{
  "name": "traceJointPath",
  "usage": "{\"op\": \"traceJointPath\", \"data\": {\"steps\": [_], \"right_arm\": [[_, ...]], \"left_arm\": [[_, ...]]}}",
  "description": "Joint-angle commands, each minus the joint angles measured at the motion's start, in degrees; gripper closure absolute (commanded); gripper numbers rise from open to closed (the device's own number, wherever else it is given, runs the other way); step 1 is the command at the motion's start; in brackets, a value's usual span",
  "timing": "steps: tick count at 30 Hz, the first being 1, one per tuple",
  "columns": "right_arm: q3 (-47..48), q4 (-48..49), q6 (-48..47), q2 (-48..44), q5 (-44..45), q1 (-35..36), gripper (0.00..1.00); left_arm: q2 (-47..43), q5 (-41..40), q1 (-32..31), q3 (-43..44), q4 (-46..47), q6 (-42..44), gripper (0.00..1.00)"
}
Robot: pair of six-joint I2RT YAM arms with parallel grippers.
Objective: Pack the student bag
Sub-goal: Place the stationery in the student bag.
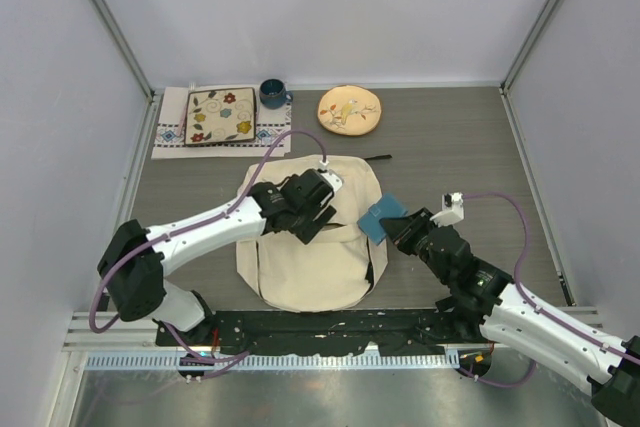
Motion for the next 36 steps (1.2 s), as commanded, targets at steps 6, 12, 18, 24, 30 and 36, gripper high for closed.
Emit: {"op": "traceJointPath", "data": {"steps": [6,12,18,24,30,36], "right_arm": [[0.4,2.7,0.7,-0.1,0.6,0.0,0.99],[0.1,2.7,1.0,-0.4,0.7,-0.1,0.98],[0.2,2.7,1.0,-0.4,0.7,-0.1,0.99],[0.2,2.5,0.9,-0.4,0.6,-0.1,0.98],[0.2,2.5,1.0,-0.4,0.7,-0.1,0.98],[0.2,3.4,0.8,0.1,-0.1,-0.1,0.98]], "left_arm": [[-1.8,-9.8,-4.1,-4.9,6.5,-1.2,0.35],[-2.6,-11.9,-4.6,-6.8,8.4,-1.1,0.52],[-2.0,-14.1,-4.6,-7.4,10.2,-1.3,0.63],[-1.2,-14.3,-4.6,-7.2,11.2,-1.6,0.83],[-2.6,-13.4,-4.6,-7.1,11.9,-1.6,1.0],[-5.1,-11.2,-4.6,-6.6,12.0,-1.8,1.0]]}}
